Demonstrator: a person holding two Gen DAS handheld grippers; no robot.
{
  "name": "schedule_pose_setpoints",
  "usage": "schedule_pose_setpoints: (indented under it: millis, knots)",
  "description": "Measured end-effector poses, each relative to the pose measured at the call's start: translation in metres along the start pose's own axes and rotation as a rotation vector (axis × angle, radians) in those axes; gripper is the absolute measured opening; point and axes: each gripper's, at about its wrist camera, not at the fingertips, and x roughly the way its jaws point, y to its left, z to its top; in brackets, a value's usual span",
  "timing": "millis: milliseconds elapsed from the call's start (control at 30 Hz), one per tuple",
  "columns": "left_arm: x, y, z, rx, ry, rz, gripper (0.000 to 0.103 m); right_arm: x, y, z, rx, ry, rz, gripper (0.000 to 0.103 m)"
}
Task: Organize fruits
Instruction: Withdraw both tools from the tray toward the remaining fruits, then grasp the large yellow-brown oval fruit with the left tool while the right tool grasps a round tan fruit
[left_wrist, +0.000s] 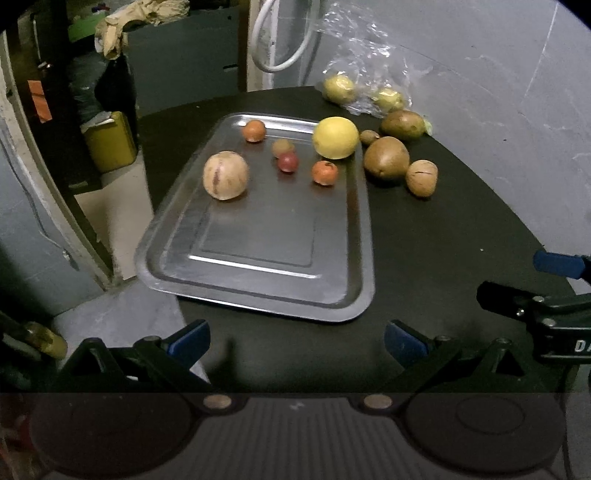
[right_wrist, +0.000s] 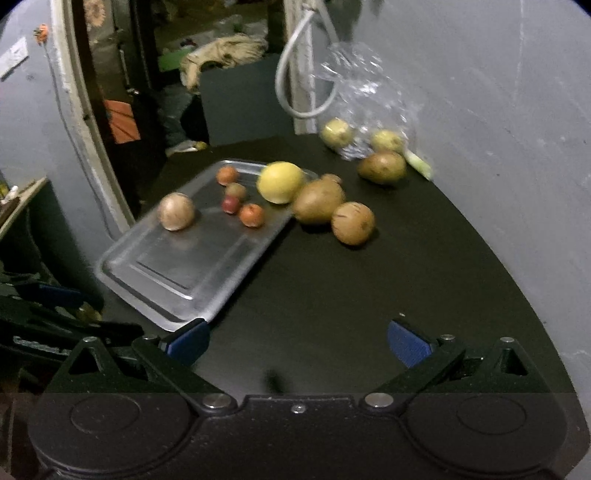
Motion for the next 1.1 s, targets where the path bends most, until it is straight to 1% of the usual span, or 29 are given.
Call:
schedule_pose_setpoints:
  millis: [200, 300, 367, 467, 633, 700, 833, 933, 1100]
  knots:
    - [0.014, -0.015, 0.007, -0.044, 0.024, -0.029, 0.102, 0.009, -0.025, -0.004, -0.006, 0.063, -0.056, 0.102]
    - [0.019, -0.025, 0.012, -0.043, 0.029, -0.026, 0.102, 0.014, -0.039, -0.005, 0.001, 0.09, -0.086, 0.102]
    - [0.021, -0.03, 0.015, -0.042, 0.031, -0.017, 0.102, 0.018, -0.048, -0.005, 0.011, 0.096, -0.09, 0.102]
    - [0.024, -0.038, 0.02, -0.037, 0.027, 0.0, 0.102, 0.024, -0.054, -0.005, 0.009, 0.094, -0.089, 0.102]
    - [0.025, -0.047, 0.029, -0.068, 0.01, 0.076, 0.102, 0.037, -0.063, -0.004, 0.013, 0.114, -0.049, 0.102]
    - [0.026, -0.049, 0.032, -0.088, 0.003, 0.096, 0.102, 0.041, -0.067, -0.001, 0.019, 0.114, -0.033, 0.102]
    - [0.031, -0.053, 0.044, -0.114, -0.018, 0.119, 0.102, 0.048, -0.072, 0.008, -0.02, 0.101, -0.02, 0.102]
    - [0.037, -0.06, 0.055, -0.128, -0.032, 0.124, 0.102, 0.05, -0.078, 0.019, -0.058, 0.086, -0.011, 0.102]
    - [0.051, -0.07, 0.069, -0.149, -0.019, 0.135, 0.102, 0.057, -0.087, 0.031, -0.099, 0.062, 0.001, 0.102]
